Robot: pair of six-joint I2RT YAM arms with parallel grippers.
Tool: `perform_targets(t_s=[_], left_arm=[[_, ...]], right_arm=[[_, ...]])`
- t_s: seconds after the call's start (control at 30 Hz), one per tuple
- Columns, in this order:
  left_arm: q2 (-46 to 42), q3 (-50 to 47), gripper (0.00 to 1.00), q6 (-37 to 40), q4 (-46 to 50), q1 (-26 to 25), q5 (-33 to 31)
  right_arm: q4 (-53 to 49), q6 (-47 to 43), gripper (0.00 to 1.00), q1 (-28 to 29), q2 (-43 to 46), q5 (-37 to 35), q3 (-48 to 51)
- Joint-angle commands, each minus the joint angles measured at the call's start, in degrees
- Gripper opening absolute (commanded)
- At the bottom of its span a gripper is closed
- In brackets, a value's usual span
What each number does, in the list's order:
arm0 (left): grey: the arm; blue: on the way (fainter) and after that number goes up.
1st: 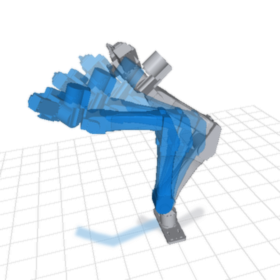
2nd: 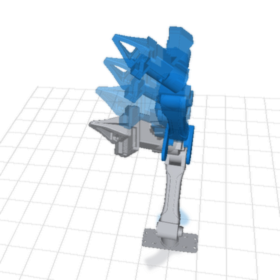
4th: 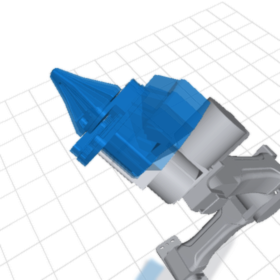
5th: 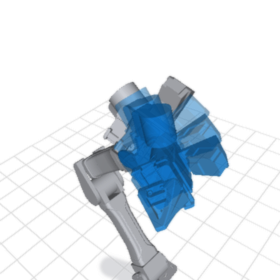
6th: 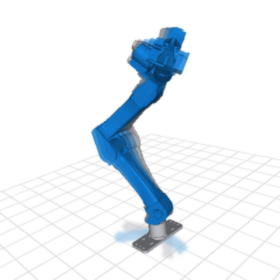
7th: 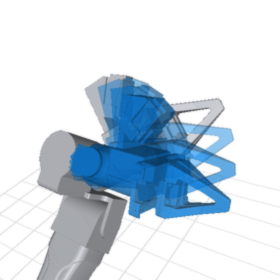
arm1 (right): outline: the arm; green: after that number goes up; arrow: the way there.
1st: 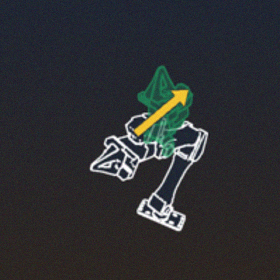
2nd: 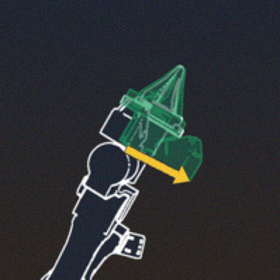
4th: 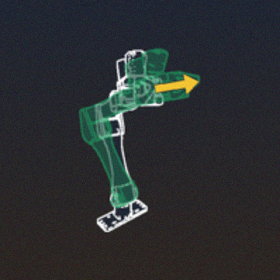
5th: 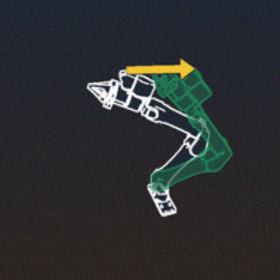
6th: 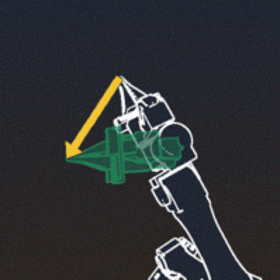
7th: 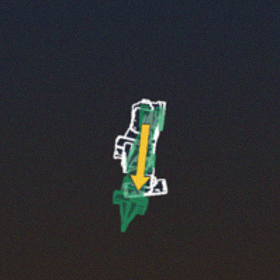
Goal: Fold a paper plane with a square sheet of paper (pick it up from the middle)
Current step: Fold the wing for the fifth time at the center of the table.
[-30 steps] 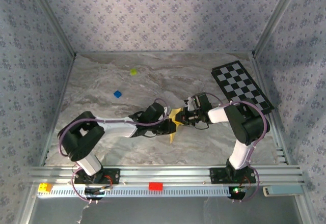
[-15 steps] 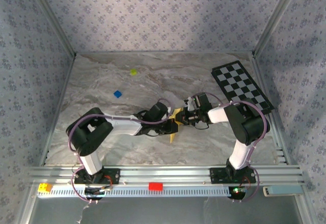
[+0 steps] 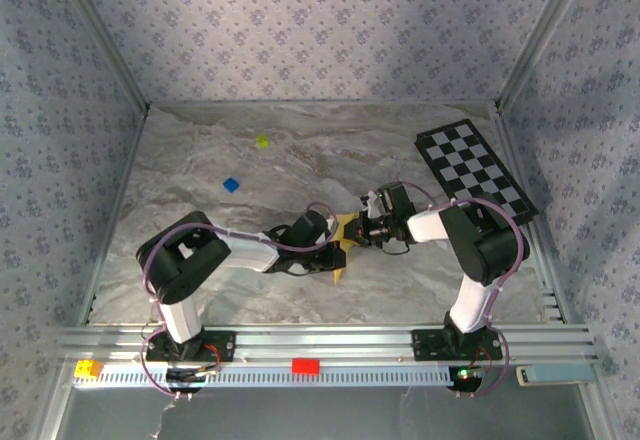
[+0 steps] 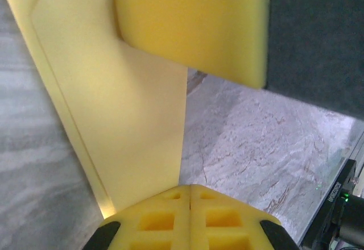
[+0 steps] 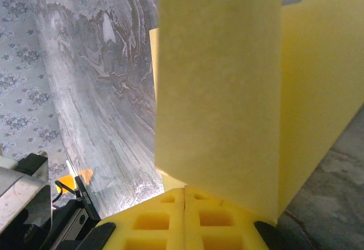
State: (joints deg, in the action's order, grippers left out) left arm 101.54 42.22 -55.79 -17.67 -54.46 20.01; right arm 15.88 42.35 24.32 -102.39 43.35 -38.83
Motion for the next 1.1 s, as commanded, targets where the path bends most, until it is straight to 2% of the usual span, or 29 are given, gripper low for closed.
perform_targets(t_s=[0.0,0.23,0.8,1.07], left_arm=[[-0.91,-2.80,0.04,-0.15,9.22,-2.52,1.67],[-2.61,-1.48,0.04,3.14,20.68,-4.93,-1.81],[-8.37,-5.23,0.05,2.49,23.90,-8.75,-3.20],[-16.00,-4.71,0.05,3.39,20.85,-8.33,-5.27]], right_arm=[[-4.86,-1.41,0.06,-0.10,-2.73,-5.65,1.00],[-5.30,-1.54,0.06,-0.06,-2.64,-5.69,0.82],[-6.03,-1.56,0.06,-0.11,-2.20,-5.90,0.76],[-5.51,-1.09,0.06,0.03,-2.20,-5.58,0.85]])
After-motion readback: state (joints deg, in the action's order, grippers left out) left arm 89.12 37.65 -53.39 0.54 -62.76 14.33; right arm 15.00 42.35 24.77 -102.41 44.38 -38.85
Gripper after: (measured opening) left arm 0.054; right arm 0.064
